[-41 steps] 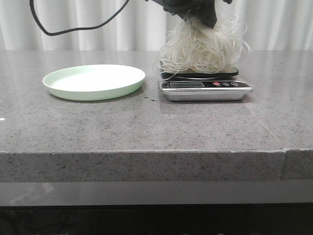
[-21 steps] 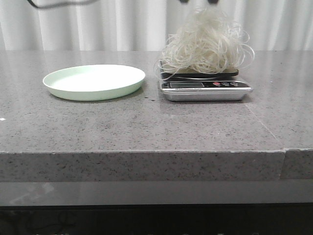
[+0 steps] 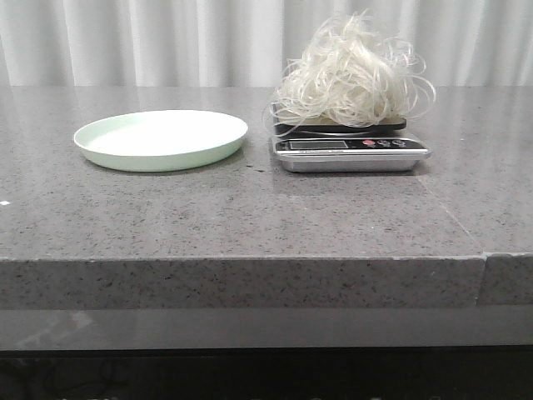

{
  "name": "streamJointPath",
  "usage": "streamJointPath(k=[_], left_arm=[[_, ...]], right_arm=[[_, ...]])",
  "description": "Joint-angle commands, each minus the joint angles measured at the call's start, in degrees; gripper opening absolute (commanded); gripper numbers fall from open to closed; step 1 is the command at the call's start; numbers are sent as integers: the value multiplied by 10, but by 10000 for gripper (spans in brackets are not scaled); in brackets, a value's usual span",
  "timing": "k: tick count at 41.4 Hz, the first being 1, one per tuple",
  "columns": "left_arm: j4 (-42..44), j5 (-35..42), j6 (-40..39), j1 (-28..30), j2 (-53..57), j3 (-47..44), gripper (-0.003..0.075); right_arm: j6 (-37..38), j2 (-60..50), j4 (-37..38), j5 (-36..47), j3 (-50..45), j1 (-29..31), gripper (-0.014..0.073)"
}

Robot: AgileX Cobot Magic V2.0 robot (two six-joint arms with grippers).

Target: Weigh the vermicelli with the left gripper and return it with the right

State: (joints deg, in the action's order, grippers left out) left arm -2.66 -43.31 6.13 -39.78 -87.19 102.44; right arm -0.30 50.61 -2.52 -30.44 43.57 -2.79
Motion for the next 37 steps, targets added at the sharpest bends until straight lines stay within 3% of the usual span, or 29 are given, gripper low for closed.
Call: streamJointPath(k=[1,22,37], left_arm=[[-3,56,-5,-5,79,-45,437],[-5,138,-25,-5,364,-376,437],[-3,134,-31,-5,526,-518,437]], right_arm=[[-5,-2,0,35,18,4,577],[-5,-2,0,33,18,4,577],[-12,-1,0,44,22,-38,577]])
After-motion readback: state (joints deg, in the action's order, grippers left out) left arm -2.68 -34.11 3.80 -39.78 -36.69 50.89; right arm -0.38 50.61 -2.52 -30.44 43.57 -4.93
